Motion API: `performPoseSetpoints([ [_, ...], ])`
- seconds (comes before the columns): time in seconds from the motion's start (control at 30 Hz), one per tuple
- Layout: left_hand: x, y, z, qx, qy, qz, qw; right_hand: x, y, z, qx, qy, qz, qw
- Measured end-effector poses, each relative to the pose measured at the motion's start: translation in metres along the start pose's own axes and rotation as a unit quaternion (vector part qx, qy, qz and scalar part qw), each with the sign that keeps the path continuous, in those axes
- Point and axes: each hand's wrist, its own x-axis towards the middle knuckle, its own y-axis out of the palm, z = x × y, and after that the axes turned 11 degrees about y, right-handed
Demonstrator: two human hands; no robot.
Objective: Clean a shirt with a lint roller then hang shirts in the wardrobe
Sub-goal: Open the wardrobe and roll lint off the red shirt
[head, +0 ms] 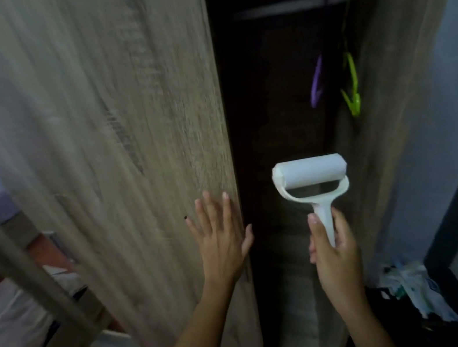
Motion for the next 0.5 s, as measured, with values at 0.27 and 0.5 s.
performPoseSetpoints([
  [0.27,0.050,-0.028,0.057,0.006,-0.027,-0.006,1.000,0.013,0.061,0.005,-0.018,-0.004,0.059,0.998],
  [0.5,0.045,-0.030,0.104,0.015,-0.028,0.004,0.999,0.016,0.101,0.013,-0.028,-0.013,0.086,0.996],
])
